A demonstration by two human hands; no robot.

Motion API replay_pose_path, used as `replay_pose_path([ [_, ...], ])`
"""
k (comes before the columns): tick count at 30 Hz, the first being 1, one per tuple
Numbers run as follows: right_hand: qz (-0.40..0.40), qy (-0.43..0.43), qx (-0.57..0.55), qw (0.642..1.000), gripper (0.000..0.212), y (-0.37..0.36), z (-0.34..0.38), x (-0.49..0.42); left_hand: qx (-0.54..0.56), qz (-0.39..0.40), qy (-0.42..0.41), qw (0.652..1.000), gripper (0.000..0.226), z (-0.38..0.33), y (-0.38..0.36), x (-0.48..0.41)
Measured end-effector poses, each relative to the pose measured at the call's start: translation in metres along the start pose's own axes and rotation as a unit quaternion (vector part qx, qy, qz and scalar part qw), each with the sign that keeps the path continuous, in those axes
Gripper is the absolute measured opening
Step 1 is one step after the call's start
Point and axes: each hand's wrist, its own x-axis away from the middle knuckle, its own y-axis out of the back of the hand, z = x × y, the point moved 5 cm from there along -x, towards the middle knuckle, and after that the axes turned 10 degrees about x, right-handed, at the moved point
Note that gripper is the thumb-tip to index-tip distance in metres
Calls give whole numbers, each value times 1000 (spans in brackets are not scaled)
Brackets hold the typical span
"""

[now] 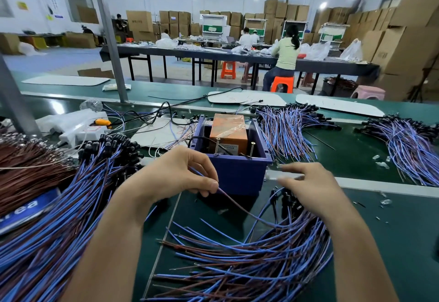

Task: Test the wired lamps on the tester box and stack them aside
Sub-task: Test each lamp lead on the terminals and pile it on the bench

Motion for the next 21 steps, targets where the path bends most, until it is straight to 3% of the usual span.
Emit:
replay_pose_path([
  [3, 137, 131, -222, 956, 22, -12, 47, 21, 18, 4, -5, 1000, 11, -3, -6, -2],
  [5, 162, 168, -245, 941, 23, -22, 62, 26, 40, -4, -12, 999, 13, -6, -7, -2],
  [13, 57, 106, -244, 962, 22, -40, 58, 12, 208, -152, -21, 966, 25, -1, -11, -12],
  [16, 34, 101, -249, 963, 16, -42, 54, 8, 259, -129, 4, 957, 12, 3, -23, -17],
  [21, 24, 57, -316, 947, 15, -46, 47, 3, 309, -120, 50, 942, 9, 10, -32, -23],
])
